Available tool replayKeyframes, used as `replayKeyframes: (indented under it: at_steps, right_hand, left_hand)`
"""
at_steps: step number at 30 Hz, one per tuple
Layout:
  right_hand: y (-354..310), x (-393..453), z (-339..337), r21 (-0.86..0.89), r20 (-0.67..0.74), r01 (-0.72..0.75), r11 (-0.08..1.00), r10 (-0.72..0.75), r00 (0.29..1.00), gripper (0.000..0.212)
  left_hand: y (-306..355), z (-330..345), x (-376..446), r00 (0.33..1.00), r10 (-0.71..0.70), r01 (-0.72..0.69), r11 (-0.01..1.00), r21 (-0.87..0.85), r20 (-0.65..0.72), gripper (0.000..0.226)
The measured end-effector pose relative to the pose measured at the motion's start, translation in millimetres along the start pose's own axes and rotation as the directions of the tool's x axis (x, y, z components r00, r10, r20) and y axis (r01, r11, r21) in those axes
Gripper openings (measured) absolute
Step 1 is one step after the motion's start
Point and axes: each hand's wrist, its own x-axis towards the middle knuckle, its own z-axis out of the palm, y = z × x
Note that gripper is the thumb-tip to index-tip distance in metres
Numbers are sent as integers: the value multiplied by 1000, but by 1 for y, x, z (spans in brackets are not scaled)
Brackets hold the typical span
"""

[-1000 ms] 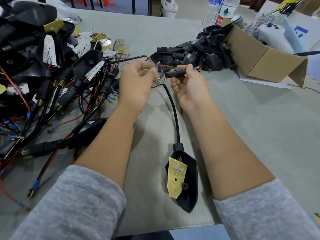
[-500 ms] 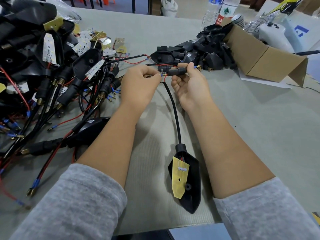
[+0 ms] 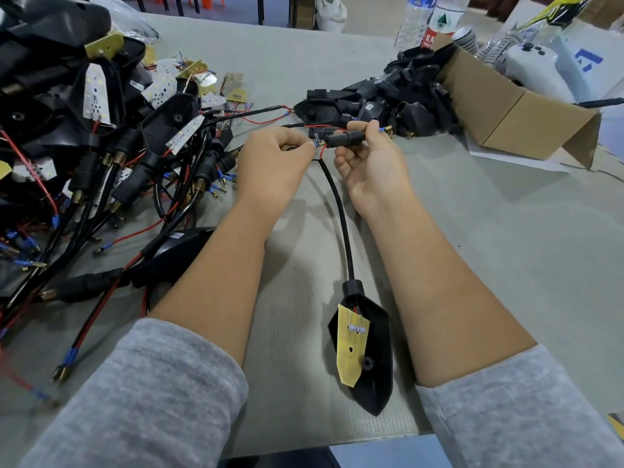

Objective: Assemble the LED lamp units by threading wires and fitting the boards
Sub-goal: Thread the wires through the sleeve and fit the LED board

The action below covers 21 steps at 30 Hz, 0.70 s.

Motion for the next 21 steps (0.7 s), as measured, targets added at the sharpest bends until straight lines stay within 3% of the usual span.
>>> replayKeyframes:
  at_steps: [11,21]
  right_hand:
    - [1,-3,2,-167,100,60,984,-43,994,31]
    - [1,-5,4,-166,141,73,983,-49,989,24]
  left_hand:
    - [2,-1,-2,1000,7,-7,1000,11,7,21]
    - [4,-1,-5,1000,-8,8,1000,6,-16,15]
